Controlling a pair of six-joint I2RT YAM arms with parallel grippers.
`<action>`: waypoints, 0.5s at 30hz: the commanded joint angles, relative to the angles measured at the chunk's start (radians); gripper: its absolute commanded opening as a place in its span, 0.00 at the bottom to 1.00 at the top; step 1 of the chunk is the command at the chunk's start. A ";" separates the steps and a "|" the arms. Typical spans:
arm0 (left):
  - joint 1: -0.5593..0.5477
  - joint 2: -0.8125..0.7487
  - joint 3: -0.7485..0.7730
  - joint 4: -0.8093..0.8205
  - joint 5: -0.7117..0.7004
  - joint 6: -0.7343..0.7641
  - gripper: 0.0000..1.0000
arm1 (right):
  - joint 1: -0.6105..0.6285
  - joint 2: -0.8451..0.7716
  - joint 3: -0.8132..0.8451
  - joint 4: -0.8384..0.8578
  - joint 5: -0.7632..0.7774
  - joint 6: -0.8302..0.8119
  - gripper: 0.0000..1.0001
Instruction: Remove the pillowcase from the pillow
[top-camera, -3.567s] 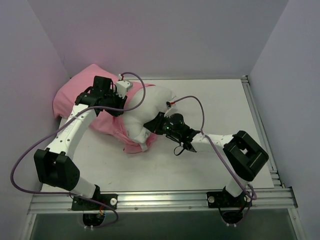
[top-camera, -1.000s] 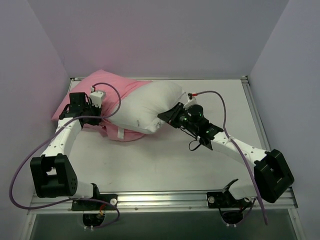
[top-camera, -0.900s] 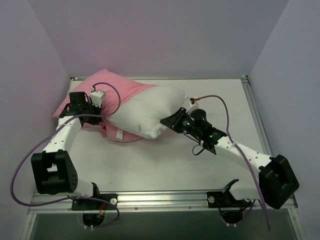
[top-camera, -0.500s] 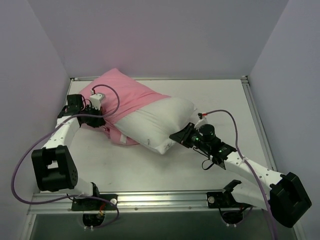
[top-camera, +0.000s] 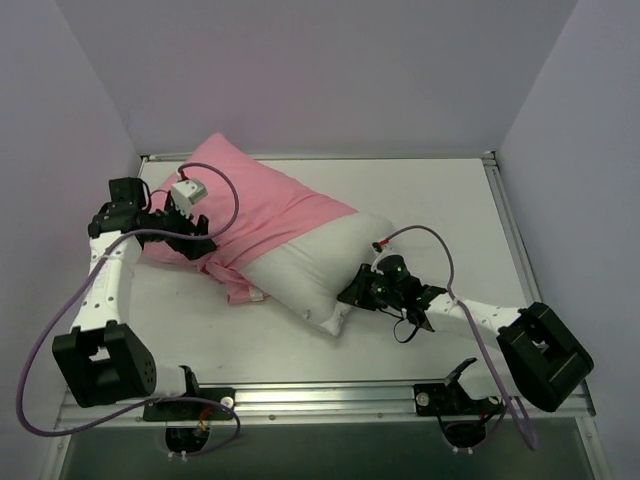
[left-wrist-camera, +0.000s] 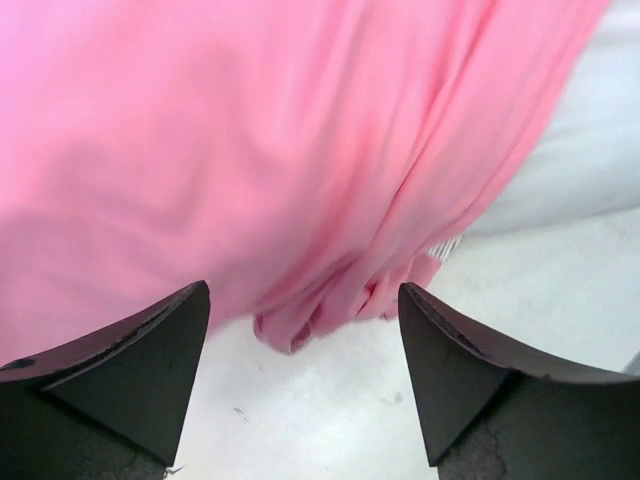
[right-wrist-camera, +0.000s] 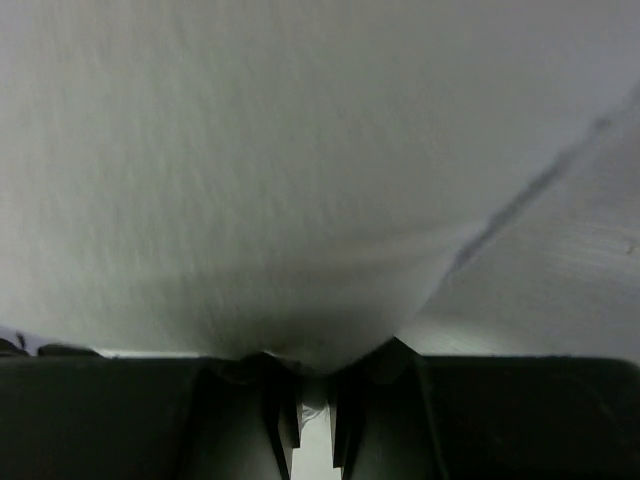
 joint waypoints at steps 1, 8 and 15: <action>-0.053 -0.124 0.168 -0.080 0.195 0.030 0.85 | 0.071 0.094 0.034 -0.129 0.056 -0.124 0.00; -0.542 0.130 0.460 0.057 -0.277 -0.252 0.91 | 0.148 0.194 0.016 -0.110 0.145 -0.160 0.00; -0.730 0.403 0.688 0.039 -0.371 -0.253 0.93 | 0.165 0.219 0.001 -0.115 0.195 -0.189 0.00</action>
